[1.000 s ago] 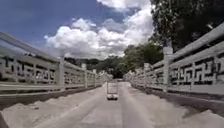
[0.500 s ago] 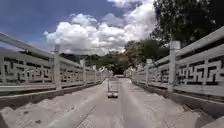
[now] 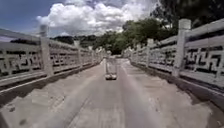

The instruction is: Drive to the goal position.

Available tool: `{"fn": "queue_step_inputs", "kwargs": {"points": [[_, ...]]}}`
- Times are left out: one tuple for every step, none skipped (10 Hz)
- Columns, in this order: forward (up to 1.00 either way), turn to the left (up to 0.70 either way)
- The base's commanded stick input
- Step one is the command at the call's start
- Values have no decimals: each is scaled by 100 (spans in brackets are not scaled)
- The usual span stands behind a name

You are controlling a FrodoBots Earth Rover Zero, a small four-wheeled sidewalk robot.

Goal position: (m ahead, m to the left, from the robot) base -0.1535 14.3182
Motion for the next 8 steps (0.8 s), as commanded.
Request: {"fn": "queue_step_inputs", "kwargs": {"points": [[45,0],[45,0],[45,0],[45,0],[45,0],[45,0],[45,0],[45,0]]}}
